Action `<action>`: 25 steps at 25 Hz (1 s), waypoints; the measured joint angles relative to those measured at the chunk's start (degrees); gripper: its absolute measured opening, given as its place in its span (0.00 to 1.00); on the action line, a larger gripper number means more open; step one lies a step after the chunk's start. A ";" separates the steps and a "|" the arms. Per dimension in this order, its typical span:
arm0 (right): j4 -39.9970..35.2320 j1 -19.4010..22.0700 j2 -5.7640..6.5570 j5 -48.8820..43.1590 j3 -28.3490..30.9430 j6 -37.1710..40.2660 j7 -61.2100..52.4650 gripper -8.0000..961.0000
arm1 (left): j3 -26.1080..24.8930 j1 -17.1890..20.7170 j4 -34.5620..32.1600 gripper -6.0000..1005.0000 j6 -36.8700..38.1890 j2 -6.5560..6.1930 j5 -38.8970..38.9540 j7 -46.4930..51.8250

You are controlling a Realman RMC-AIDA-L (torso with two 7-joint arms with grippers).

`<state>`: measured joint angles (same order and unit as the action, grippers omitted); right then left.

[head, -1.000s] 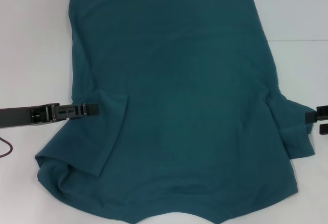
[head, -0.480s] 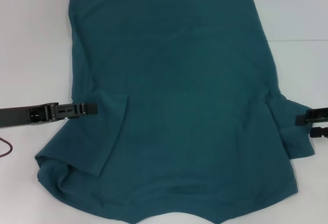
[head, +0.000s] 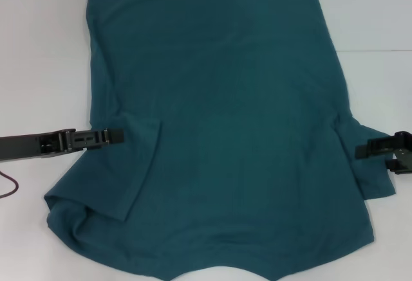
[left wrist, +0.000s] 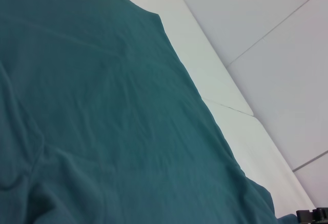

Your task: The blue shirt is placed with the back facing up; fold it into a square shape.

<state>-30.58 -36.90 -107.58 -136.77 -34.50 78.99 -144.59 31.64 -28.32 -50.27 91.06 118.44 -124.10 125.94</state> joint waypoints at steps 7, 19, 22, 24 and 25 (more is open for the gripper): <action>-0.43 0.08 0.15 -0.07 -0.35 -0.21 0.08 0.56 | 0.00 -0.14 0.00 0.88 -0.10 -0.04 0.00 0.00; -0.67 -0.01 0.07 -1.53 -1.18 -0.93 0.84 0.24 | 0.24 0.04 -0.01 0.88 -0.63 -0.02 0.00 0.00; -3.02 0.39 0.38 -1.60 -1.77 0.40 0.60 0.12 | 0.09 0.21 -0.01 0.88 -0.70 -0.01 0.00 -0.01; -5.43 0.96 0.88 -1.63 -1.90 1.27 -0.07 0.08 | 0.00 0.28 -0.01 0.88 -0.71 -0.05 0.00 -0.04; -6.45 1.19 1.12 -1.71 -1.92 1.61 -0.45 0.06 | 0.00 0.32 -0.01 0.88 -0.72 -0.06 -0.01 -0.04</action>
<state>-37.03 -35.71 -106.46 -138.48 -36.42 80.61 -145.04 31.64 -28.00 -50.28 90.35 118.38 -124.11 125.90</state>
